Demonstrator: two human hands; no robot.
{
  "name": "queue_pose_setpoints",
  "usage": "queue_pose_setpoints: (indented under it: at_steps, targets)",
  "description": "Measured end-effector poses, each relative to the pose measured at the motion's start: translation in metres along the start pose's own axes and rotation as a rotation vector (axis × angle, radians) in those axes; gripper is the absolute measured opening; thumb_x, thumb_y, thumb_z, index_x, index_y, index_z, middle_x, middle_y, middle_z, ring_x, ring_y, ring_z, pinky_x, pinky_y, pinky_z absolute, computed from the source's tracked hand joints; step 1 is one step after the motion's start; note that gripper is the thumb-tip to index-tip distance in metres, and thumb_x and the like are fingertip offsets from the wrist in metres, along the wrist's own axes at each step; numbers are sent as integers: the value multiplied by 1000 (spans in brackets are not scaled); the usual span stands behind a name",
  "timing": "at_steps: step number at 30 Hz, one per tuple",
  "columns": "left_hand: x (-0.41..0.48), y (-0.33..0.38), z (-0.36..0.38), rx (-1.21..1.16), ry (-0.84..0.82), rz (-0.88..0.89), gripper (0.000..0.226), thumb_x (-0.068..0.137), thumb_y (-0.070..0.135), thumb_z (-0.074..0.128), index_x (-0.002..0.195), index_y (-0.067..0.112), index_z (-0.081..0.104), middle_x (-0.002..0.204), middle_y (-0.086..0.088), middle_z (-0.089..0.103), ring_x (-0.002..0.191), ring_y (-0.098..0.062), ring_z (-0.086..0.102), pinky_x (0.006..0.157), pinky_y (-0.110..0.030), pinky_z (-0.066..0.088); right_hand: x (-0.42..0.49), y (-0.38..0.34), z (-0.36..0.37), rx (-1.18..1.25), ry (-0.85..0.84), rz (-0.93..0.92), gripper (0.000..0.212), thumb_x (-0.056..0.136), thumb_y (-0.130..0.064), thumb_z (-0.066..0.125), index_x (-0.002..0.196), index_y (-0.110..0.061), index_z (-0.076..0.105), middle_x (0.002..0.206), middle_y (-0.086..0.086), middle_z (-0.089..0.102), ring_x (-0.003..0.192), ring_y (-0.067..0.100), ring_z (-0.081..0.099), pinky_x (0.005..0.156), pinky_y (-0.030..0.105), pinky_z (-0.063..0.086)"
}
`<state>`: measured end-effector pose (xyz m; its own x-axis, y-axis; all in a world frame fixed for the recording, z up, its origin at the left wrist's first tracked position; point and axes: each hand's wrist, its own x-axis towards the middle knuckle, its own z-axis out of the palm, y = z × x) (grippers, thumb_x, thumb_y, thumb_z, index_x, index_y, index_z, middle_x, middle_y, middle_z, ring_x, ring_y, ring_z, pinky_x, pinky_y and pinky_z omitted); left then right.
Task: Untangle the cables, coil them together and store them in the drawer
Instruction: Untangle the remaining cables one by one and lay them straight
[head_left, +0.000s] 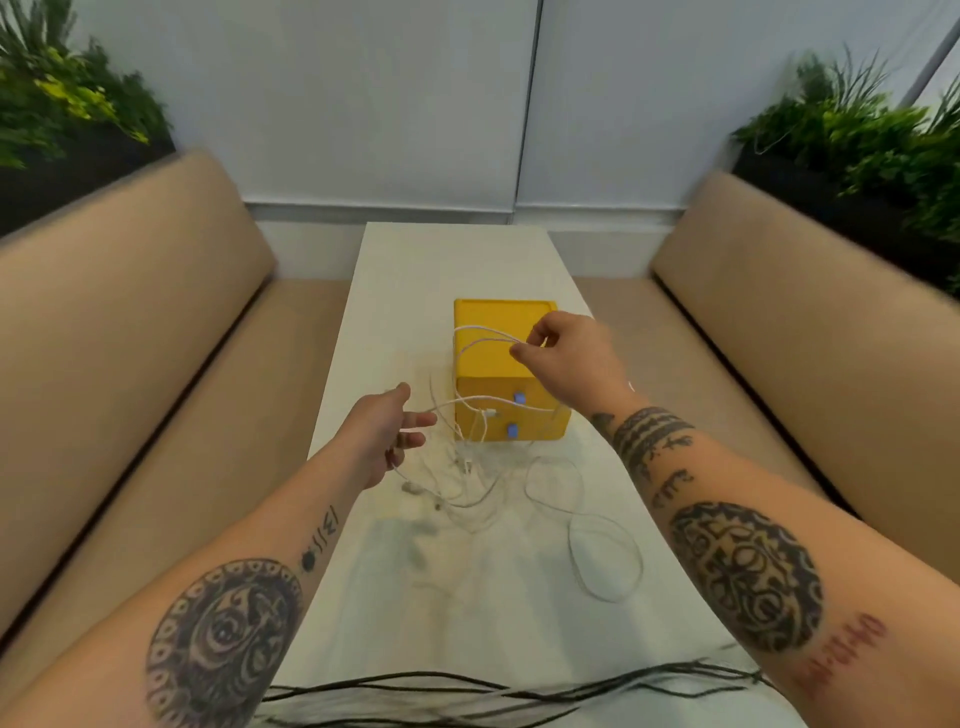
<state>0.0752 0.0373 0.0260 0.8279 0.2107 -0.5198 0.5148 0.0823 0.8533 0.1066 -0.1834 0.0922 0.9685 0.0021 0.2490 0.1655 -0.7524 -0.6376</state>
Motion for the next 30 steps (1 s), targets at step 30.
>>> queue_pose_setpoints:
  at_steps: [30]
  targets:
    - [-49,62,6,-351,-115,344,38,95,16,65,81,27,32,86,4,75,70,-12,61,35,-20,20,-89,58,-18,-174,-300,38,21,82,-45,75,84,-29,62,78,-7,60,65,11,53,57,26,42]
